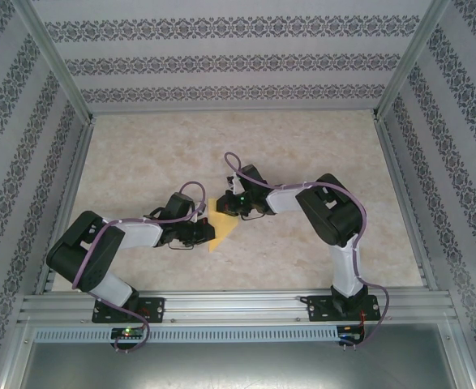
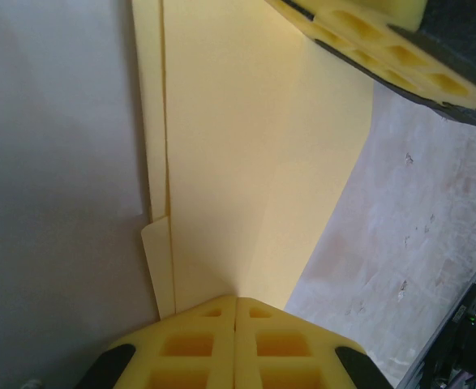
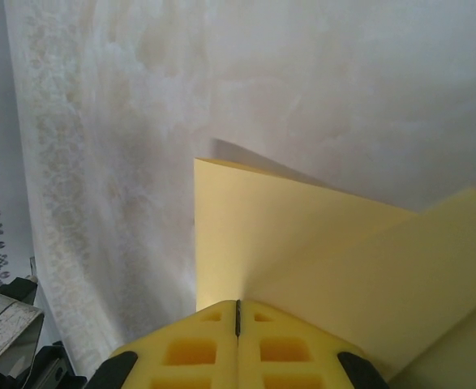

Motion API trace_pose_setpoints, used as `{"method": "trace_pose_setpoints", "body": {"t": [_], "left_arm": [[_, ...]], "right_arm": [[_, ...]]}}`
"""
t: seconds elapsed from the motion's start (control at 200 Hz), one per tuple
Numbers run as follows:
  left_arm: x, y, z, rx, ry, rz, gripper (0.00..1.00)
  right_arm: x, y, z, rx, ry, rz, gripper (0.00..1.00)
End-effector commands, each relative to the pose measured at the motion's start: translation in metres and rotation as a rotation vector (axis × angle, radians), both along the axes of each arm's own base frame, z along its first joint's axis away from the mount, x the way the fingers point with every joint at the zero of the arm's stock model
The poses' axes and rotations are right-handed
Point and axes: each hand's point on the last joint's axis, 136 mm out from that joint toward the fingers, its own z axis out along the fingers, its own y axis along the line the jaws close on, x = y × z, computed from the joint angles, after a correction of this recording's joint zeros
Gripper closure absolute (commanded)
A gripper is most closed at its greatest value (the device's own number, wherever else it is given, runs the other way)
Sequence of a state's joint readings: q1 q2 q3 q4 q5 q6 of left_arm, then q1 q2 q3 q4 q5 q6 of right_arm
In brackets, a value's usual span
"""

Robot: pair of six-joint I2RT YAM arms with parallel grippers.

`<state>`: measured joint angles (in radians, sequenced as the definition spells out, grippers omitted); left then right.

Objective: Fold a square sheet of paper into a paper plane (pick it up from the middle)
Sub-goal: Fourth fold the wing at the center of the table.

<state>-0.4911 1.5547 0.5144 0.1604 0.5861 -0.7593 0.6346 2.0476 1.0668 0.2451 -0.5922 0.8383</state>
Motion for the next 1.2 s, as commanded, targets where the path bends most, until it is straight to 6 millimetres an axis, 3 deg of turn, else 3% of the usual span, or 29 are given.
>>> {"method": "trace_pose_setpoints", "body": {"t": [0.0, 0.225, 0.38, 0.53, 0.734, 0.854, 0.979, 1.194], "left_arm": [[-0.062, 0.046, -0.058, 0.239, 0.246, 0.003, 0.92], [-0.062, 0.046, -0.058, 0.240, 0.245, 0.004, 0.92], [-0.063, 0.046, -0.058, 0.238, 0.246, 0.004, 0.92], [-0.062, 0.045, -0.058, 0.235, 0.242, 0.004, 0.92], [-0.060, 0.044, -0.057, 0.231, 0.240, 0.003, 0.92], [-0.058, 0.042, -0.052, 0.215, 0.232, 0.009, 0.91], [-0.043, 0.029, -0.027, 0.155, 0.181, 0.010, 0.88], [0.008, -0.003, 0.052, 0.054, 0.024, -0.008, 0.82]], "right_arm": [[-0.005, -0.014, -0.020, -0.047, 0.038, -0.030, 0.95], [0.004, -0.005, 0.016, 0.007, -0.019, -0.015, 0.95], [0.005, 0.004, 0.025, 0.045, -0.025, 0.002, 0.95], [0.006, 0.003, 0.017, 0.035, -0.018, -0.001, 0.95], [0.005, -0.015, -0.019, -0.028, 0.036, -0.043, 0.95], [0.003, -0.023, -0.026, -0.055, 0.052, -0.056, 0.95], [0.000, -0.027, -0.028, -0.068, 0.047, -0.057, 0.96], [-0.002, -0.027, -0.031, -0.062, 0.056, -0.059, 0.97]]}}
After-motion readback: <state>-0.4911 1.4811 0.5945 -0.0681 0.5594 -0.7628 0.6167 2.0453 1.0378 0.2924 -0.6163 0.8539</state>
